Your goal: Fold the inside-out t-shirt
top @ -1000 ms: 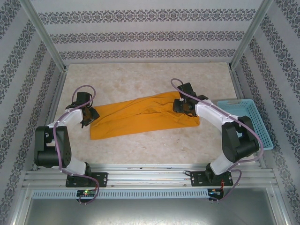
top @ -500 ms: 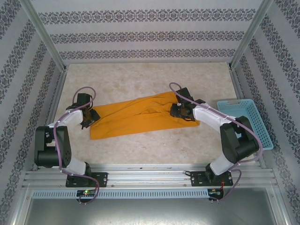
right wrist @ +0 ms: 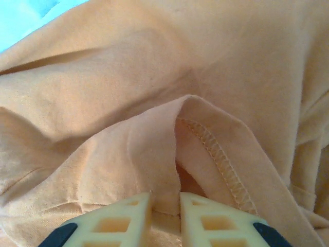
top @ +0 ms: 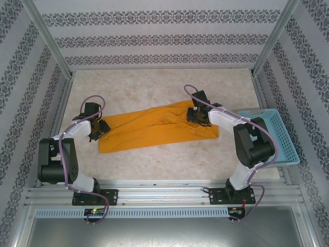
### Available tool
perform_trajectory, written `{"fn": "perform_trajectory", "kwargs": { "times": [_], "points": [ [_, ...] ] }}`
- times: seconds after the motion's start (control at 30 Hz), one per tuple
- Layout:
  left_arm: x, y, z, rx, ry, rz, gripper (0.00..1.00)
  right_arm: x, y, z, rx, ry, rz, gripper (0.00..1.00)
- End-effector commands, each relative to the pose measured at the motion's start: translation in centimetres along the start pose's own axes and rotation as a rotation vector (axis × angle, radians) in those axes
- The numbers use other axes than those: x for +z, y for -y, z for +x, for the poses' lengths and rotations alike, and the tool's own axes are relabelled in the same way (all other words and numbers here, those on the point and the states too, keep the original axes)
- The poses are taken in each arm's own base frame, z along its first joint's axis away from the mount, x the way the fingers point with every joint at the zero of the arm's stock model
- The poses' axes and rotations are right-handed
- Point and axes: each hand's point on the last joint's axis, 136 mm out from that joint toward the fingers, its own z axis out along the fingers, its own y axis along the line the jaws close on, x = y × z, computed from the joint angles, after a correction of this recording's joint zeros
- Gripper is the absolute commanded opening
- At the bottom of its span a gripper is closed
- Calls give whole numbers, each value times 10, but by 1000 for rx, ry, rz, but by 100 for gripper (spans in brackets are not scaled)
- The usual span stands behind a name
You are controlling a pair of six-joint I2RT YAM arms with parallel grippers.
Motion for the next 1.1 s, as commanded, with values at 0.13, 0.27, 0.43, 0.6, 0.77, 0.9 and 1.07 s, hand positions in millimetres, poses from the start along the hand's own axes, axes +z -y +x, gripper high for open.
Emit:
{"fn": "perform_trajectory", "kwargs": {
  "times": [0.13, 0.27, 0.43, 0.6, 0.77, 0.9, 1.07],
  "points": [
    [3, 6, 2, 27, -28, 17, 46, -13, -4, -10, -26, 31, -7, 5],
    [2, 9, 3, 32, -32, 20, 44, -27, -4, -10, -36, 59, -6, 0],
    [2, 8, 5, 39, -31, 8, 37, -41, -4, -10, -54, 84, -4, 0],
    [-1, 8, 1, 40, -25, -1, 20, -55, -7, -8, -73, 95, -12, 0],
    [-8, 6, -7, 56, -3, -33, 3, -71, -10, -1, -89, 95, -27, 0],
    [-15, 3, -15, 58, 24, -60, 0, -88, -12, 12, -100, 81, -38, 0],
    [-18, -5, -24, 27, 50, -66, 0, -102, -13, 49, -94, 30, -49, 0]
  ]
}}
